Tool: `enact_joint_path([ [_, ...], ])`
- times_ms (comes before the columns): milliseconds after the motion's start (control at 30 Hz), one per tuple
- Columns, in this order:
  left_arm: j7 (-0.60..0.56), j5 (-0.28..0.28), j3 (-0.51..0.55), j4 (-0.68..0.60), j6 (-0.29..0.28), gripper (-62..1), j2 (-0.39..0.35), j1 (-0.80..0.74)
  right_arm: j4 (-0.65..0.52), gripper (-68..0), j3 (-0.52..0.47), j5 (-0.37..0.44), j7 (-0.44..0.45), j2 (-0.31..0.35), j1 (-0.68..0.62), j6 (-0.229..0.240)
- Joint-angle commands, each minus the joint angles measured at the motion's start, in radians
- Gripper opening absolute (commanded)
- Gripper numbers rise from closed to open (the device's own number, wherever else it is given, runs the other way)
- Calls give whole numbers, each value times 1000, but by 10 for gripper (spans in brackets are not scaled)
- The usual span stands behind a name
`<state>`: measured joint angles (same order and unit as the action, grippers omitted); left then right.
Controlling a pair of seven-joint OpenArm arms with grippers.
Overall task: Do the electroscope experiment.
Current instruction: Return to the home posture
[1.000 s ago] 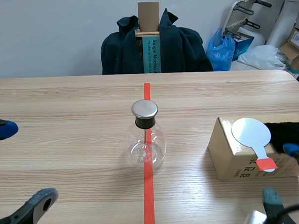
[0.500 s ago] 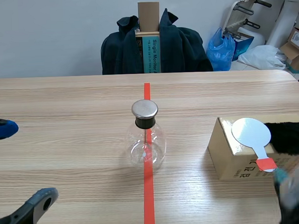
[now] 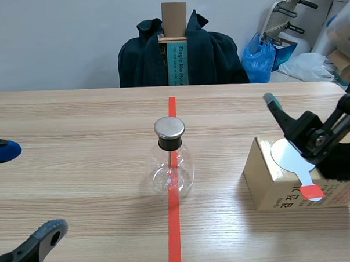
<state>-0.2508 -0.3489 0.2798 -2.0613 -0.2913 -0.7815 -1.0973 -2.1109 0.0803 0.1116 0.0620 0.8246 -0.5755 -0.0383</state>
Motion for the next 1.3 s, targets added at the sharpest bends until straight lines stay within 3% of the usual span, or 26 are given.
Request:
enact_joint_path([
  [0,-13,-10,-8,-8,-3,14,5,3,-5,4,26,36,11,26,27,26],
  [167,-13,-10,-8,-8,-3,14,5,3,-5,4,95,119,-23,78,94,110],
  [333,-13,-10,-8,-8,-3,14,5,3,-4,4,140,239,-58,124,111,119],
  [933,-14,-10,-8,-8,-3,14,5,3,-4,4,145,232,-32,133,-43,106],
  [1267,-14,-10,-8,-8,-3,14,5,4,-3,4,145,232,-33,128,-45,107],
])
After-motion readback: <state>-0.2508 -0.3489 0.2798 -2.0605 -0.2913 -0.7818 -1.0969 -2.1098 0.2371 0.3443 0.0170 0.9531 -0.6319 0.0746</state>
